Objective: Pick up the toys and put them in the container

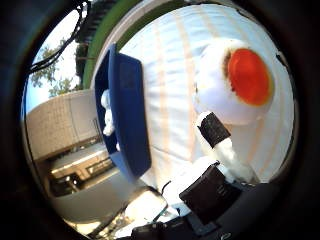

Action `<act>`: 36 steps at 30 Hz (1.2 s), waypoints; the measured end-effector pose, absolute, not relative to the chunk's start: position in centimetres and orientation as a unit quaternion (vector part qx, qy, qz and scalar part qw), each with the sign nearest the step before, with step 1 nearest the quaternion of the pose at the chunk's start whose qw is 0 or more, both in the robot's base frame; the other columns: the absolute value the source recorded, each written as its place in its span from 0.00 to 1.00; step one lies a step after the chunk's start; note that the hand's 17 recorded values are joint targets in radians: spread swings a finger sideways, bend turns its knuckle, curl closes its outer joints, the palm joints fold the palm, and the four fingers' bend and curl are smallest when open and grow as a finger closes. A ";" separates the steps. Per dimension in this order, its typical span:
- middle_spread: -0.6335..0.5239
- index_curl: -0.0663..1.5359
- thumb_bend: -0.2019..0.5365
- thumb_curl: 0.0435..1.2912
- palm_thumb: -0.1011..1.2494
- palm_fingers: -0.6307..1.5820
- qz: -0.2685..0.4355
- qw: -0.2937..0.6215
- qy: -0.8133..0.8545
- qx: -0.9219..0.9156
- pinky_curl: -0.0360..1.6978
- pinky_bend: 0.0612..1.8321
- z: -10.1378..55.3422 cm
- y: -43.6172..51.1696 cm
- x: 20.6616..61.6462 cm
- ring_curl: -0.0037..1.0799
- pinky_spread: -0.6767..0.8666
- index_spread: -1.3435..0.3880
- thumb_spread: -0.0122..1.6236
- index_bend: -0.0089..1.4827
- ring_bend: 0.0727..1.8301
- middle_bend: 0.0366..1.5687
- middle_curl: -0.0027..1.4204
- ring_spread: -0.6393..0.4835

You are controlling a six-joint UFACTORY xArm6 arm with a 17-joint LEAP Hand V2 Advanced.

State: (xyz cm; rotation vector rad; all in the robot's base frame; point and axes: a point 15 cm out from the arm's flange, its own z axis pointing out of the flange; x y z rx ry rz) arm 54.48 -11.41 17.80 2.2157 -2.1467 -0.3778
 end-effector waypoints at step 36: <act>0.38 0.54 0.25 0.47 0.81 0.67 -0.097 -0.026 -0.567 0.817 0.54 0.79 41.4 11.0 43.8 0.73 0.57 0.34 0.71 0.45 0.78 0.79 0.68 0.47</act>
